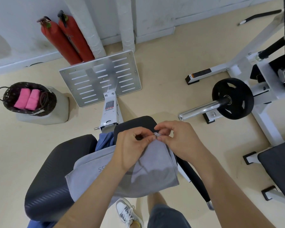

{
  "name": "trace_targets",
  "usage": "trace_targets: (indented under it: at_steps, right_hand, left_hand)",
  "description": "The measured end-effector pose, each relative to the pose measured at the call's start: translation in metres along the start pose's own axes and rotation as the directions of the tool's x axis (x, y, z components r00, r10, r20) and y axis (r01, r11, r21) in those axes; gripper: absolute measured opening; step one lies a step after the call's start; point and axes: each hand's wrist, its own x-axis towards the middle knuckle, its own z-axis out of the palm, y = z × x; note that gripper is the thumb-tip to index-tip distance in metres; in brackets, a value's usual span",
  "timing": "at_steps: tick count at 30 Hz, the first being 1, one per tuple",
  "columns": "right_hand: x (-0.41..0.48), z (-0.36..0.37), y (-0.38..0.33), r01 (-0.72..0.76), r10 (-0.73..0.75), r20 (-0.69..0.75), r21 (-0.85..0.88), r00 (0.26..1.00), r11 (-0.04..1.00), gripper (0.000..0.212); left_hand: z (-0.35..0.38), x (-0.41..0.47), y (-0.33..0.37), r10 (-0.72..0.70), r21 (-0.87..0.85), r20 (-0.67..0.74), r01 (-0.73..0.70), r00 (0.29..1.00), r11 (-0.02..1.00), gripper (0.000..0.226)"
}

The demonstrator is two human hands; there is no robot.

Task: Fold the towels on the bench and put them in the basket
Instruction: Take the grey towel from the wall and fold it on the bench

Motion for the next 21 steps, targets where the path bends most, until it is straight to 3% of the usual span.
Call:
trace_targets:
  at_steps: [3, 7, 10, 15, 21]
  right_hand:
    - [-0.004, -0.004, -0.003, 0.028, -0.026, 0.020, -0.095, 0.999, 0.995, 0.029]
    - [-0.008, -0.007, -0.010, 0.065, -0.048, 0.088, -0.210, 0.995, 0.976, 0.024]
    - [-0.008, -0.007, -0.012, 0.055, -0.042, 0.064, -0.223, 0.997, 0.973, 0.022]
    - [-0.008, -0.009, -0.014, 0.013, -0.022, -0.054, -0.154, 0.998, 0.988, 0.021]
    - [-0.017, -0.018, -0.029, 0.026, -0.044, -0.094, -0.184, 0.995, 0.983, 0.020]
  left_hand:
    - [-0.018, -0.009, -0.021, 0.059, 0.193, 0.121, -0.082, 0.991, 0.978, 0.007]
    - [-0.053, -0.018, -0.049, 0.142, 0.402, 0.279, -0.250, 0.950, 0.881, 0.033]
    - [-0.075, -0.019, -0.060, 0.142, 0.508, 0.364, -0.324, 0.920, 0.798, 0.040]
    - [-0.108, -0.028, -0.078, -0.050, 0.583, 0.389, -0.203, 0.920, 0.787, 0.045]
    - [-0.139, -0.062, -0.077, -0.105, 0.558, 0.335, -0.107, 0.936, 0.823, 0.019]
